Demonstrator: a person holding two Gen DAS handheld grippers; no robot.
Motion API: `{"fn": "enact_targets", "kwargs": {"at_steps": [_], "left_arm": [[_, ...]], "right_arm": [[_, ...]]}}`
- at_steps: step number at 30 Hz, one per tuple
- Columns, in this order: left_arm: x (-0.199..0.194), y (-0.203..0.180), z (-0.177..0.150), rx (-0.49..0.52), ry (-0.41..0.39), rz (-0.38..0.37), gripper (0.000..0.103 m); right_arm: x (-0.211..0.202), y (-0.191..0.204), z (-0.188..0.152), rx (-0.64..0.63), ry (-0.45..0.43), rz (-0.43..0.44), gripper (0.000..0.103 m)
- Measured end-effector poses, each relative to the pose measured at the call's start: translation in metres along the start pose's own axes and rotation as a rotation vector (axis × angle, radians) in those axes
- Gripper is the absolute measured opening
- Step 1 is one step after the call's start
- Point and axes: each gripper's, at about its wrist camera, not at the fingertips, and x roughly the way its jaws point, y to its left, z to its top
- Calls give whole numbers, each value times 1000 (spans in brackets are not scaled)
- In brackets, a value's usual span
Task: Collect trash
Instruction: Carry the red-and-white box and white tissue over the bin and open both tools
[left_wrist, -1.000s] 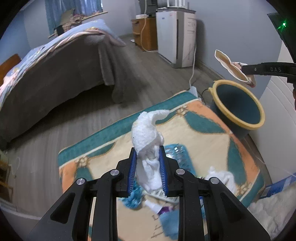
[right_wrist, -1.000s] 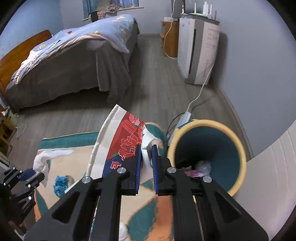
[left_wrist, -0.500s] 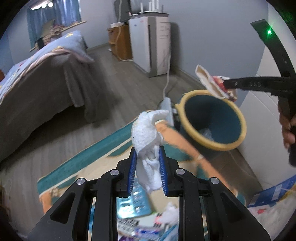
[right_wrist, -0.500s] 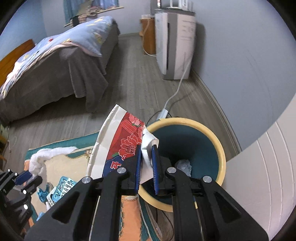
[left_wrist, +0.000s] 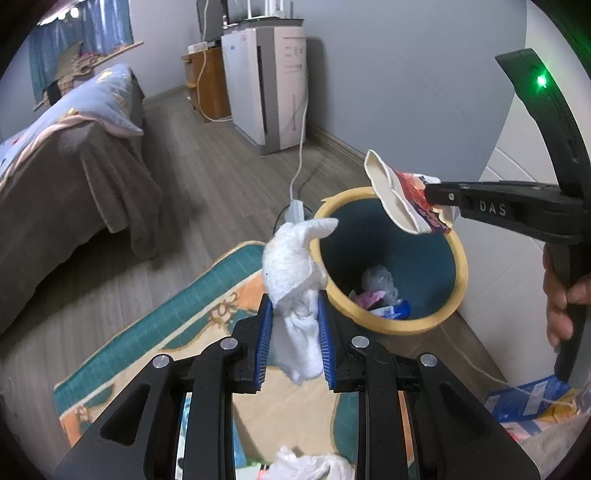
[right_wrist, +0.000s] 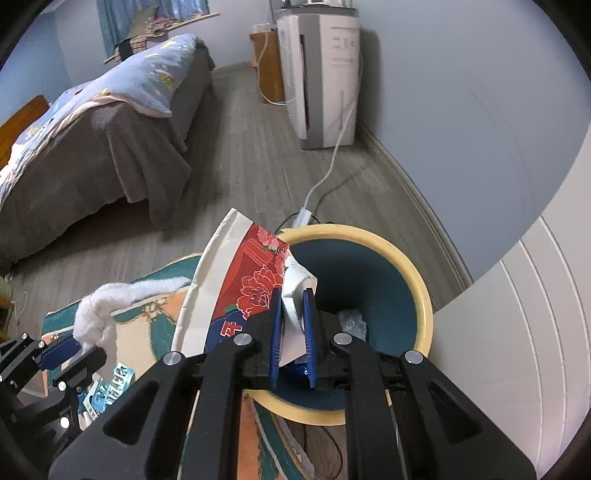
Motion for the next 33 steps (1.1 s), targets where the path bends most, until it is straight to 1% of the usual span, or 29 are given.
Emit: {"fn": "enact_targets", "kwargs": {"at_steps": [3,6,11,14,17,19,21,26,28,29,30,31,32,33], "left_arm": [[7,-4,6,10,6,-3,25],[14,-8,4,3,6,-10,25],[33,-26,0,6,30,-53,25],[43,-36,2,18,31,-78,25],[51,-49,4,49,36,-88,25],[54,-57,7,74,28,-83,25],[55,-63,14,88,2,-77,25],[55,-72,28,96,-49,-68,26],[55,-73,33,87,-60,-75,28],[54,-72,32,84,-62,-80,32],[53,-73,32,80,-62,-85,42],[53,-73,30,79,-65,-81,48],[52,-73,29,78,-68,-77,57],[52,-72,28,76,-71,-74,59]], "right_arm": [[4,-11,0,27,6,-16,11],[8,-21,-1,53,10,-34,11],[23,-33,-6,103,60,-54,11],[26,-33,-8,88,77,-90,11],[28,-39,-9,118,79,-106,11],[26,-43,-9,144,67,-106,11],[22,-46,-8,164,40,-106,11],[6,-49,-3,200,-51,-116,11],[2,-50,-1,208,-74,-119,12],[2,-50,0,210,-78,-116,13],[2,-50,1,210,-75,-112,18],[3,-50,1,209,-72,-109,22],[5,-49,1,207,-68,-107,33],[6,-48,1,203,-63,-105,39]]}}
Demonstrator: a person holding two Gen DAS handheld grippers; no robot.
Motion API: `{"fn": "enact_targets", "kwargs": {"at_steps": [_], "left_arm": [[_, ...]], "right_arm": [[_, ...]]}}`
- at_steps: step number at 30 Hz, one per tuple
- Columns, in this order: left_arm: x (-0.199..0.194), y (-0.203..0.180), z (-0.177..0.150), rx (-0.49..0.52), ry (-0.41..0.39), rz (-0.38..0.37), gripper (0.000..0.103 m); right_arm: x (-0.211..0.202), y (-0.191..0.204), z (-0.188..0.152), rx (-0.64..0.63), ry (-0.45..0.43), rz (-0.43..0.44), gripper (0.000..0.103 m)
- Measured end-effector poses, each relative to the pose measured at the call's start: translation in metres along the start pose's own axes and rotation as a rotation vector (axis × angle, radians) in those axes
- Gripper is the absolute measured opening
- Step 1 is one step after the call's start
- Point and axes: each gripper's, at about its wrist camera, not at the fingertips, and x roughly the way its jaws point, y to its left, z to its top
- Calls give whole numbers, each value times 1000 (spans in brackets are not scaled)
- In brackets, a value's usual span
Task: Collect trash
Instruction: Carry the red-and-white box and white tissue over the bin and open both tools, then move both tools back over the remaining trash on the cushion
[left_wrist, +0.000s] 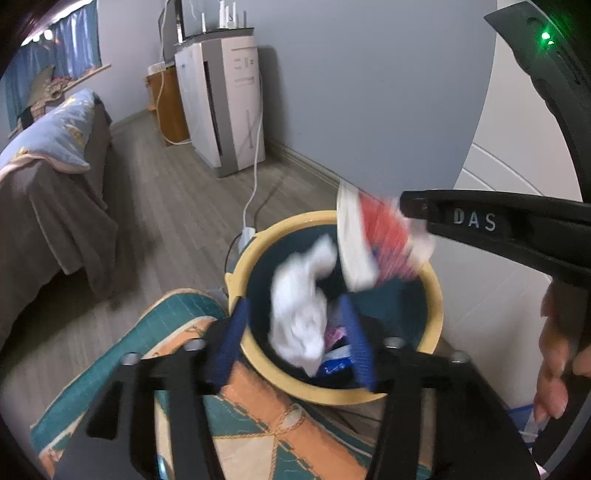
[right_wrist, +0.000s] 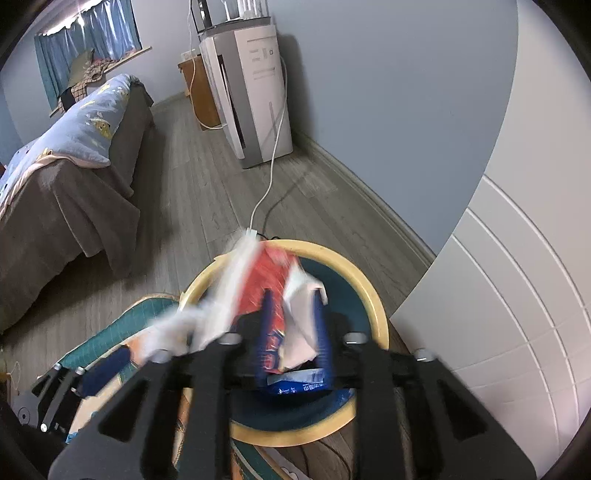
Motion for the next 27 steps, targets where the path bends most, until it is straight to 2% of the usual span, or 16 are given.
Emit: {"fn": "enact_targets", "kwargs": {"at_steps": [2,4,5,6,11,16,22,27], "left_arm": [[0,3,-3,-11,8,10,62],[-3,7,-7,-30,5,26,76],[-6,10,-10,-46,-4,43,86],[-10,14,-14,-61,-14,55,91],[-23,28,-24,-107,-16,104,94],[-42,42,-29,-118,-35,133,95],[-76,75,-45,-192,-53,164,96],[-102,114,-69,-251,-33,252,96]], "right_arm": [[0,3,0,-12,6,2,41],[-1,5,0,-18,5,7,51],[-1,6,0,-19,7,17,64],[-1,7,0,-21,8,26,75],[-6,20,-2,-68,-6,39,97],[-8,33,-2,-111,-9,46,97],[-14,48,-3,-143,-15,79,97],[-21,59,-5,-172,-35,88,97]]}}
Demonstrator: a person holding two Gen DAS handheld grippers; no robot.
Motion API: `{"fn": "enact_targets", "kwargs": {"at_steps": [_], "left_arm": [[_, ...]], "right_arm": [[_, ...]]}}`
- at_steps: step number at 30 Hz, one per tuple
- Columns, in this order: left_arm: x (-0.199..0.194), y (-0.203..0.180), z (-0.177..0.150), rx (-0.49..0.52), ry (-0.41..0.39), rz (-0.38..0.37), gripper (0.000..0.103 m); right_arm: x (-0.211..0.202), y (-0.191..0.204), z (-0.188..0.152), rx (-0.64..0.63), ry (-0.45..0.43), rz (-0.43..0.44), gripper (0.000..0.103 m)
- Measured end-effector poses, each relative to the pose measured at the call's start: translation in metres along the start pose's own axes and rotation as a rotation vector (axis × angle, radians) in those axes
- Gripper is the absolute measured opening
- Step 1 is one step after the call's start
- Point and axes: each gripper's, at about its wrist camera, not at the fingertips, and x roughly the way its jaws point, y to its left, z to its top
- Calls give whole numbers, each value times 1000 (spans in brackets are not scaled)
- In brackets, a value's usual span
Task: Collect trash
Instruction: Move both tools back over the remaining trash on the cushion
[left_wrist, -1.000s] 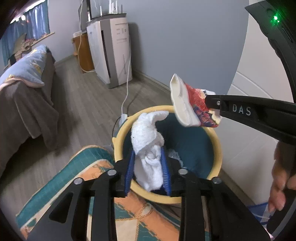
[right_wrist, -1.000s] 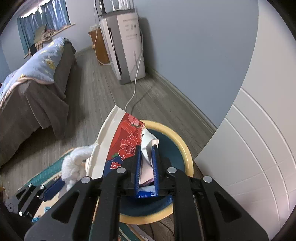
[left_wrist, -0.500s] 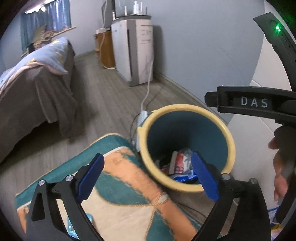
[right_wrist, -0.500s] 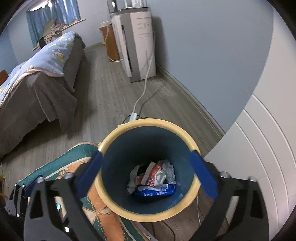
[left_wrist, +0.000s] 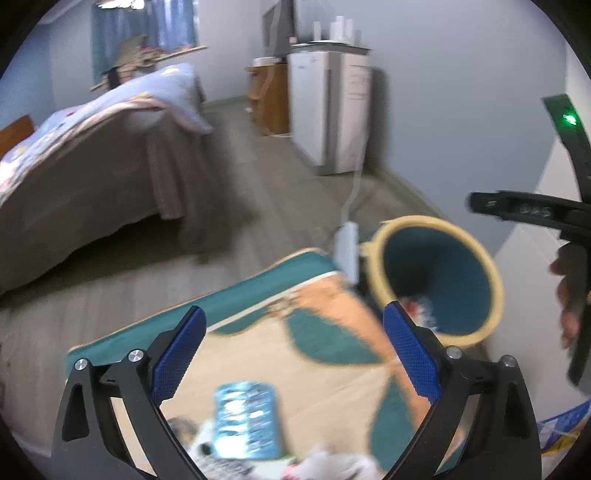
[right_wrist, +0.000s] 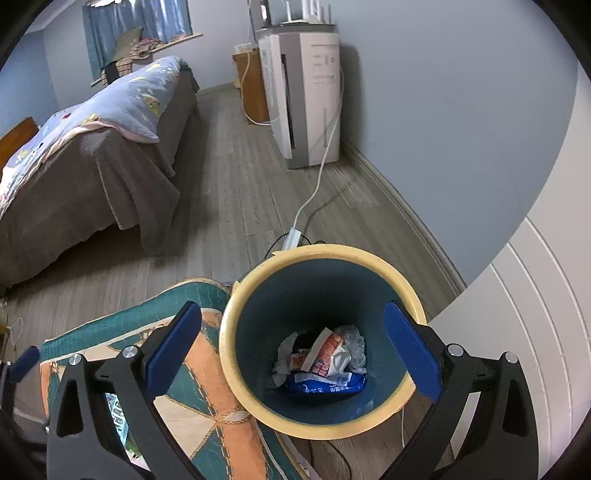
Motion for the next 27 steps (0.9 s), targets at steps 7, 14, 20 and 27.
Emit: {"fn": "enact_targets", "kwargs": {"at_steps": [7,14,20,27], "left_arm": [[-25,63,-33,-90,62,105,96],[-68,110,-65,-167,89,179,96],[-89,136,-94,-188,106,242,96],[-79,165,-116,-252,164,258,96]], "right_arm": [[-11,24,-4,-76,-18,21,97],[-25,68,-28,-166,-4,111,97],[-30,110,-54,-272,20,110,97],[-30,134,-91,-281,124,158,97]]}}
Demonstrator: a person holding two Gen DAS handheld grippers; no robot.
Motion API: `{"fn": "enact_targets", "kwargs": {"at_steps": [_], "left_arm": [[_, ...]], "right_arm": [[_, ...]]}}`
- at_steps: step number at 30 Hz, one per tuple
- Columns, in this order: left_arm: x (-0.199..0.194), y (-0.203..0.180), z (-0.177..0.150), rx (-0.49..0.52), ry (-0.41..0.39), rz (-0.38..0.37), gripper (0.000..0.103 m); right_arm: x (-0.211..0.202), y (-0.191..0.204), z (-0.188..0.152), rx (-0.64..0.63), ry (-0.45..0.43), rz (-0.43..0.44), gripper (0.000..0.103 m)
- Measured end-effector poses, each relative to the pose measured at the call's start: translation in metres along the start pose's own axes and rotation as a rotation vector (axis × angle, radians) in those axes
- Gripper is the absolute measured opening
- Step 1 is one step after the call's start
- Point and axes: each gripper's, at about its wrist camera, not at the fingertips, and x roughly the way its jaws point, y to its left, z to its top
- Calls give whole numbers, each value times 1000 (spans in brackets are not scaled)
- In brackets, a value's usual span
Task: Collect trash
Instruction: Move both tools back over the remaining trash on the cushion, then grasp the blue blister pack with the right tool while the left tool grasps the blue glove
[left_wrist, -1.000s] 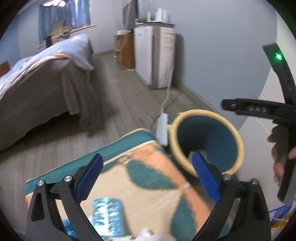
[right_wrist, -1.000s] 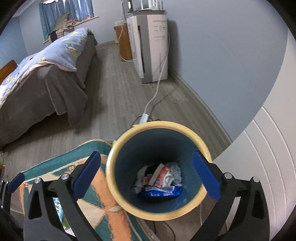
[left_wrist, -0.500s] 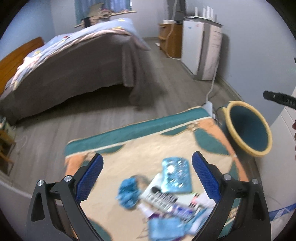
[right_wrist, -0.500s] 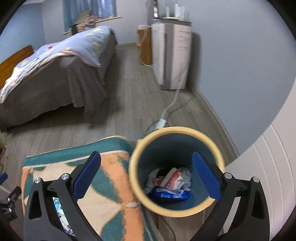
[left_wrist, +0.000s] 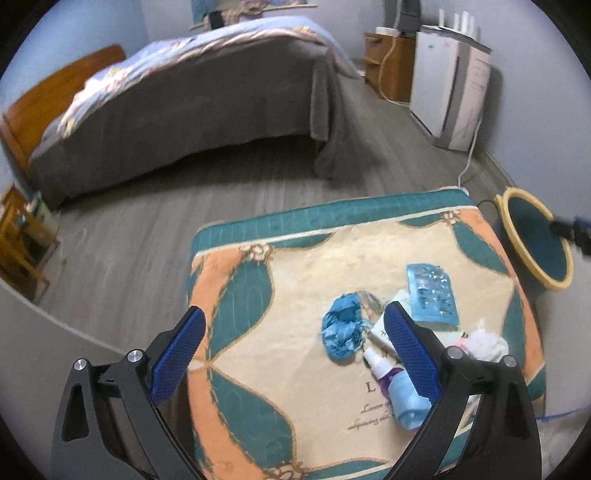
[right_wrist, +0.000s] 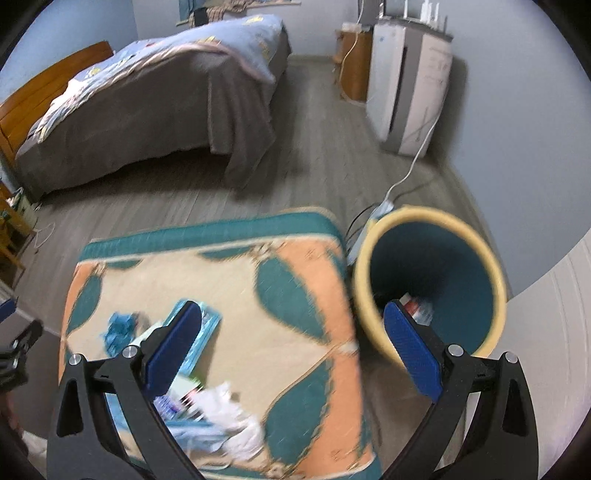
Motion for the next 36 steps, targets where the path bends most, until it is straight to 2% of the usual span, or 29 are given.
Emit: {"fn": "enact_targets", "kwargs": {"at_steps": [6,12,16,20,24,25,27,29,31,33,35,36], "left_arm": [[18,6,-2,-53,57,-24,96],[36,-10,-4,24,103,-44,96],[55,-15,-11,51,146,-56,96],[76,-16,-18,71,176,-79,96],[98,-15,-24,55,210,-126,93],[102,-17,-25,65,212,-129,91],[111,-22,-27,95,222,-144,80],[118,-26,-30,108,235,-160,76],[123,-29,-32,115,246,-182,68],[128,-31,-34,134,256,-189,54],[129,-30,-34,141,259,-212,45],[129,-30,-34,146,252,-197,43]], "right_arm": [[17,13,-25,22,103,0,97],[41,31,-38,-3,177,0,97],[59,41,-39,3,210,11,97],[75,53,-32,-37,227,-17,97],[89,55,-21,27,245,22,97],[94,58,-19,34,251,31,97],[101,62,-17,23,261,35,97],[109,69,-16,11,276,39,97],[116,73,-16,15,286,50,97],[122,76,-17,32,297,66,97],[127,82,-17,54,309,94,97],[129,84,-17,60,314,105,97]]}}
